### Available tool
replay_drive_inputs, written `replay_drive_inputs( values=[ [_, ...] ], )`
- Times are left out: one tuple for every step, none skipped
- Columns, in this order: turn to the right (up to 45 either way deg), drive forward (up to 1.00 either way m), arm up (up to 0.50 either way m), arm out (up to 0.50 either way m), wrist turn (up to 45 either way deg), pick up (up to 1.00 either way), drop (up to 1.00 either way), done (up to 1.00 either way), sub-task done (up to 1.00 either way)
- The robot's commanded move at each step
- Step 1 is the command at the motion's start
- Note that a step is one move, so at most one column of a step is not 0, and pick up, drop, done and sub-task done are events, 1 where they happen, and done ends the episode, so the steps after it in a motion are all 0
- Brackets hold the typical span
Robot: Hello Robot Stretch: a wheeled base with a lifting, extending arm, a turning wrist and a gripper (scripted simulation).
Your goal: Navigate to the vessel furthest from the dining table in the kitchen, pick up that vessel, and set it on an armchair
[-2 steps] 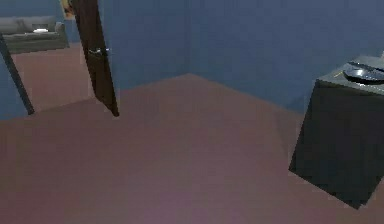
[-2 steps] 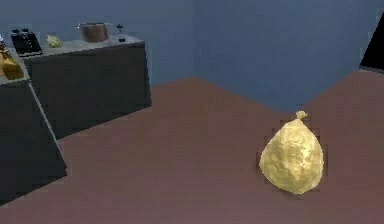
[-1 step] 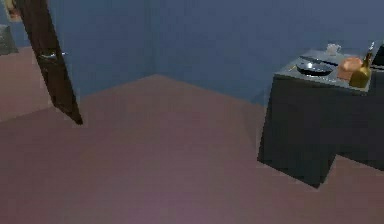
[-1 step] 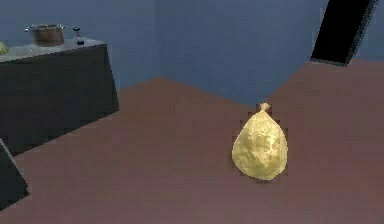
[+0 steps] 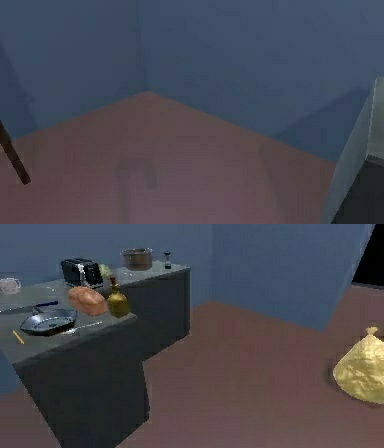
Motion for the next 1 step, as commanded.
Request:
replay_drive_inputs(
  values=[
    [3.0,0.0,0.0,0.0,0.0,0.0,0.0,0.0,0.0]
  ],
)
